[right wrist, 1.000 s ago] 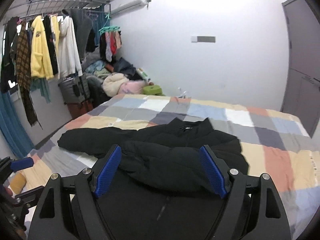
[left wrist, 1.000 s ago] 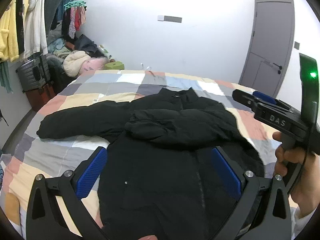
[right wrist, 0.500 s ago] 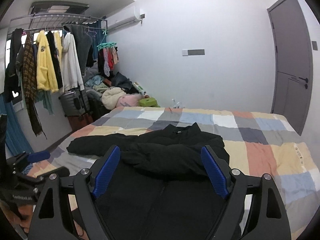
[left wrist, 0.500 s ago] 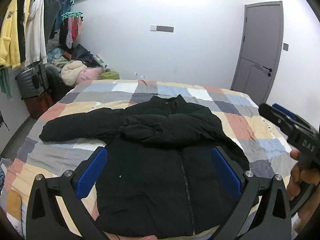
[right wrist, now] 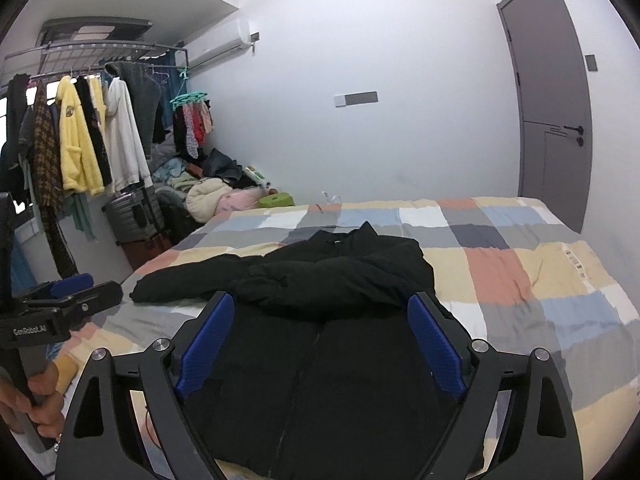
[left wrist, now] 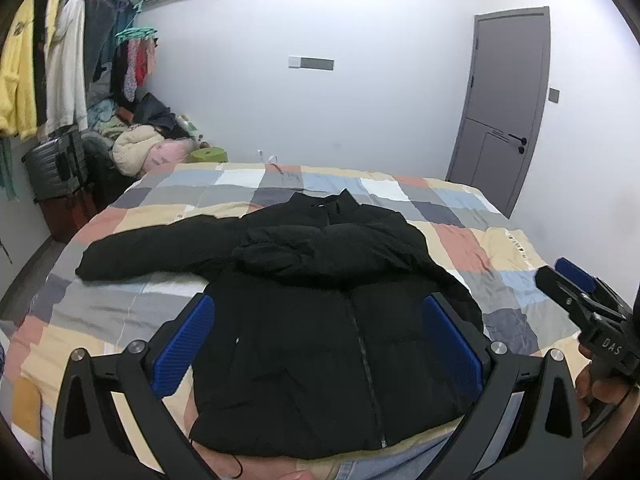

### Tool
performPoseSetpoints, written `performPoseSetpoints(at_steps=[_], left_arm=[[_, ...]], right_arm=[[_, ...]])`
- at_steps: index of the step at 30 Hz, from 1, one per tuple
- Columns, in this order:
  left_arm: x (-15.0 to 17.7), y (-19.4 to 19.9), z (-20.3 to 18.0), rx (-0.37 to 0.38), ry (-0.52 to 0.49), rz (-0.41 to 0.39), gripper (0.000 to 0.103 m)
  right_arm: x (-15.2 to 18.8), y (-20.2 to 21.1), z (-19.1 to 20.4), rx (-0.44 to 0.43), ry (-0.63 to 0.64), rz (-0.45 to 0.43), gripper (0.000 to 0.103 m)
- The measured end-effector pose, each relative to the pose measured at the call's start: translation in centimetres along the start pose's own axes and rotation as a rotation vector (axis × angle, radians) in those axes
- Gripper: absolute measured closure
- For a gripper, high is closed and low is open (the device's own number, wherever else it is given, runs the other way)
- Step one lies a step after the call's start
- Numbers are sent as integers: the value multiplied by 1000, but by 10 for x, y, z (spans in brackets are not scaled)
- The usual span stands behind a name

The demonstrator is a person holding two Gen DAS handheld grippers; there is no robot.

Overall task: Fold large clothes
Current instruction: 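Open the right tool and release the folded sleeve on the jacket, then grasp the other sleeve cuff of the jacket with the left tool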

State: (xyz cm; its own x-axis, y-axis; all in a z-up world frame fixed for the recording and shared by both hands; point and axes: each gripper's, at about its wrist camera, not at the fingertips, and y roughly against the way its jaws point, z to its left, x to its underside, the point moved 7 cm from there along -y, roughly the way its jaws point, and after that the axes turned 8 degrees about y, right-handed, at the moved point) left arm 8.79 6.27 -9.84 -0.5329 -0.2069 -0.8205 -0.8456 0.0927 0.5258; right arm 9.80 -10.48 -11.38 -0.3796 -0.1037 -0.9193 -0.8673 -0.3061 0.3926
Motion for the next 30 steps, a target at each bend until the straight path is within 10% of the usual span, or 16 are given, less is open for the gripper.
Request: performPoseSetpoints(at_steps=[21, 30], left_arm=[[-53, -54, 197, -80, 221, -20, 0], [-65, -155, 370, 36, 606, 14, 0]], right_arm=[[36, -23, 16, 53, -22, 75, 0], [49, -62, 25, 66, -53, 125, 0]])
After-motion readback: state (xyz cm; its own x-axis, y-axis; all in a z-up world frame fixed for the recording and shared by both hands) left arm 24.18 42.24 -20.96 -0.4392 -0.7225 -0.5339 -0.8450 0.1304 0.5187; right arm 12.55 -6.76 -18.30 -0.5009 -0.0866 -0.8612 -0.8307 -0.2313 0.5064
